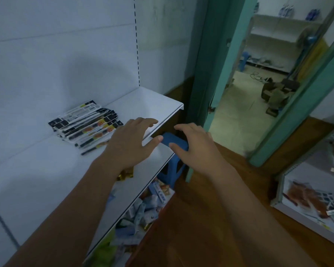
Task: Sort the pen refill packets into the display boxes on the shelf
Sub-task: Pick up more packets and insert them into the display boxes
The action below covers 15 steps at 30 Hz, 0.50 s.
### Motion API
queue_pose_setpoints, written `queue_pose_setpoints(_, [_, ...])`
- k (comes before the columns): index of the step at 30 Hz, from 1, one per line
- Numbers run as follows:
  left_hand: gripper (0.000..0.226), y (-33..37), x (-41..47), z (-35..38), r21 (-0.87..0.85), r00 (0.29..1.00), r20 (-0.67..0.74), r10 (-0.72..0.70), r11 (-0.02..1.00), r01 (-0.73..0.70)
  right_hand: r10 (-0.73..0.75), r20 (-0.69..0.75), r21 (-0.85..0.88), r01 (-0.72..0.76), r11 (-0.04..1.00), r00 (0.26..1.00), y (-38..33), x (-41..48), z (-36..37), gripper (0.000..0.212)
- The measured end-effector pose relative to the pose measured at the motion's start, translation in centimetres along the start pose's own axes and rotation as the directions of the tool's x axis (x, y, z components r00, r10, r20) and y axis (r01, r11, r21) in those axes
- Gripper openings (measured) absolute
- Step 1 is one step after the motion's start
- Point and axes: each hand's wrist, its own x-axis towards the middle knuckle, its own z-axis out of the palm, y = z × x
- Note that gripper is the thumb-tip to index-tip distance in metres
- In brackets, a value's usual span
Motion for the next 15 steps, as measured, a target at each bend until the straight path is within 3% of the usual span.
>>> queue_pose_setpoints(8, [0.062,-4.1,7.5,1.2,0.025,0.991,-0.074,-0.109,0.993,0.111,-0.108,0.045,0.046,0.106,0.993,0.993,3.6,10.6,1.8,0.058])
queue_pose_setpoints(15, [0.062,-10.4,10.7,-0.5,0.048,0.951,-0.158,-0.264,0.960,0.275,-0.240,0.114,0.127,0.225,0.966,0.964,1.4,20.0,5.8,0.057])
